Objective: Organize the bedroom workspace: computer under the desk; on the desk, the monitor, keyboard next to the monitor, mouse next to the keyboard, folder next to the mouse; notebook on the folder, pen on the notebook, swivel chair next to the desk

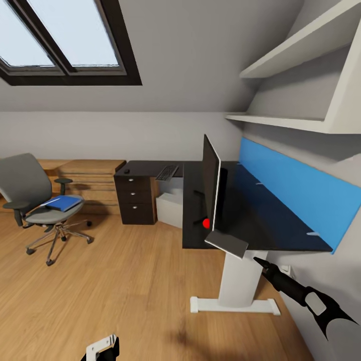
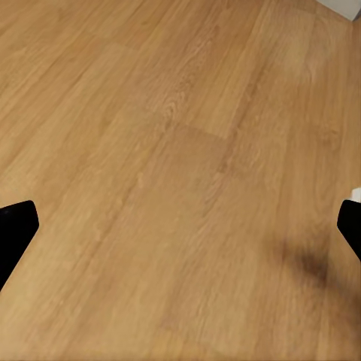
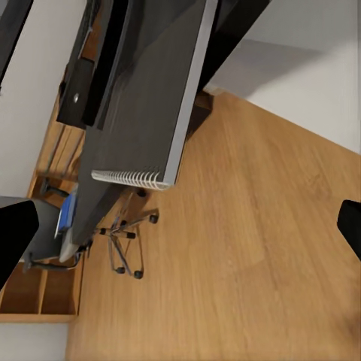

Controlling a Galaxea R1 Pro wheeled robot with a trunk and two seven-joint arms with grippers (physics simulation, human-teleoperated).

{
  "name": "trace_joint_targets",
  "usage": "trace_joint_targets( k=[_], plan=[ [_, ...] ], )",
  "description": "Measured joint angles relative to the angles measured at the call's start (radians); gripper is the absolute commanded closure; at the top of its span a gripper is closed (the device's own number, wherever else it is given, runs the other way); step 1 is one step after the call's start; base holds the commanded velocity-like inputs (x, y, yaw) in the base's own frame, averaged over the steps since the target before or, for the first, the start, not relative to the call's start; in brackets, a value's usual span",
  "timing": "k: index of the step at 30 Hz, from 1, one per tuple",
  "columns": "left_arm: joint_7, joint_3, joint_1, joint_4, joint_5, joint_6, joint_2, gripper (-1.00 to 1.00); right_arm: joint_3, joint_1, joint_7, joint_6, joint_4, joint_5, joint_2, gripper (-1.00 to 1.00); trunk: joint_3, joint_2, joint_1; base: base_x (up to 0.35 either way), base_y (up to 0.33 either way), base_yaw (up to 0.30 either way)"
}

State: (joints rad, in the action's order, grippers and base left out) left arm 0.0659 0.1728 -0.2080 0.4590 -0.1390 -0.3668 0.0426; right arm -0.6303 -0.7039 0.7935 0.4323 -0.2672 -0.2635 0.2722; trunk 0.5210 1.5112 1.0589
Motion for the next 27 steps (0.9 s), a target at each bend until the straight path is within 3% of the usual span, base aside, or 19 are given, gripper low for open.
trace_joint_targets(
  k=[27],
  plan=[
    [-0.011, -0.001, 0.000, -0.002, 0.005, -0.001, -0.004, -1.00, 0.002, 0.000, -0.001, -0.001, 0.000, 0.003, -0.007, -1.00, 0.003, 0.007, 0.004, 0.012, 0.000, 0.000]
  ],
)
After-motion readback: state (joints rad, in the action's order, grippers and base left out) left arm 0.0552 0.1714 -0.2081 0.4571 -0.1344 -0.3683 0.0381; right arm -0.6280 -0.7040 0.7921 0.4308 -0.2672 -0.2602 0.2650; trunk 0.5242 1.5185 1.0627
